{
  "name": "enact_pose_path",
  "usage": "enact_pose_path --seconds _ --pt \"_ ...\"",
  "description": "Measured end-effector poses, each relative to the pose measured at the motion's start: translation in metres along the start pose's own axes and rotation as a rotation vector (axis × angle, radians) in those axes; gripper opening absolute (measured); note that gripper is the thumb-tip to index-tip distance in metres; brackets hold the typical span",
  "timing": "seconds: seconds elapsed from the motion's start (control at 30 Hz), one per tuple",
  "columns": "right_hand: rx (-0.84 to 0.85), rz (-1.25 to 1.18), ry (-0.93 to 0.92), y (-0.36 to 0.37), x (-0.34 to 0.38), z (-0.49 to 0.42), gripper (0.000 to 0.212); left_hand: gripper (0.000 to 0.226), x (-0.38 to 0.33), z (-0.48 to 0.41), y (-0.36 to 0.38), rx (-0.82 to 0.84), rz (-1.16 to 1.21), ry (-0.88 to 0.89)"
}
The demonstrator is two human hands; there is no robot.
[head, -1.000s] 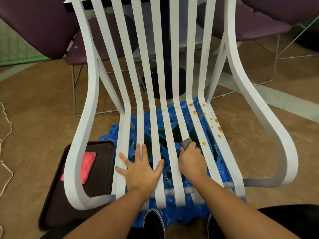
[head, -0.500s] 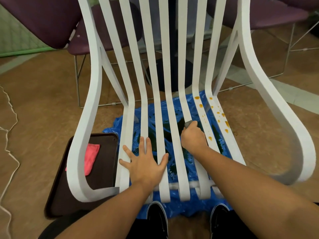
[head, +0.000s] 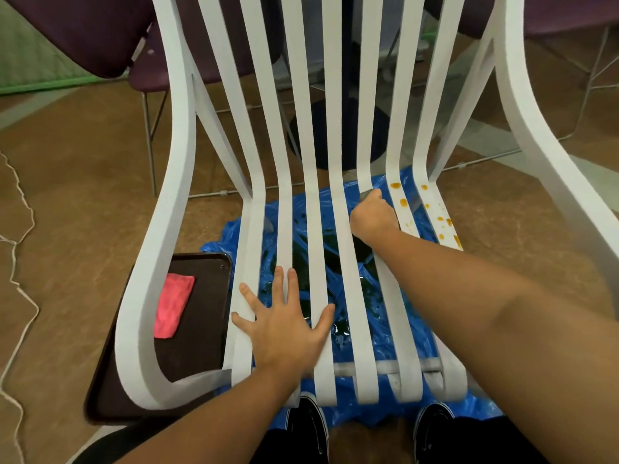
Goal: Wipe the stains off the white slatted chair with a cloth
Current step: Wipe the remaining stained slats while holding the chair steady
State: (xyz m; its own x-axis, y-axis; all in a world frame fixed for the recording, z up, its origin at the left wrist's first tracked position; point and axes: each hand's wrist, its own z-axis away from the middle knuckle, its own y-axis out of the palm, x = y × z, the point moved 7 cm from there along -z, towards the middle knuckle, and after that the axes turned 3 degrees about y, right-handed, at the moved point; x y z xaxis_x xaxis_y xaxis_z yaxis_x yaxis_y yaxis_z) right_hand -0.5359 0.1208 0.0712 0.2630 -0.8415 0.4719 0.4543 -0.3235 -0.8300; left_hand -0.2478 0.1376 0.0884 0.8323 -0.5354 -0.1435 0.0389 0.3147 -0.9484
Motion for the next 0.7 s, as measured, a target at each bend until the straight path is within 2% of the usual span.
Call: enact_pose_path --seconds 0.3,0.43,0.7 --pt "0.056 0.037 0.046 0.002 0.020 -0.042 0.051 0.097 0.002 0.000 0.001 0.020 0.003 -0.009" --pt "0.018 0.027 0.021 0.002 0.023 -0.046 0.039 0.097 0.002 -0.002 -0.001 0.019 0.004 -0.007" --pt "0.057 0.030 -0.012 0.000 0.021 -0.041 0.033 0.098 0.003 -0.002 0.001 0.015 0.007 -0.006"
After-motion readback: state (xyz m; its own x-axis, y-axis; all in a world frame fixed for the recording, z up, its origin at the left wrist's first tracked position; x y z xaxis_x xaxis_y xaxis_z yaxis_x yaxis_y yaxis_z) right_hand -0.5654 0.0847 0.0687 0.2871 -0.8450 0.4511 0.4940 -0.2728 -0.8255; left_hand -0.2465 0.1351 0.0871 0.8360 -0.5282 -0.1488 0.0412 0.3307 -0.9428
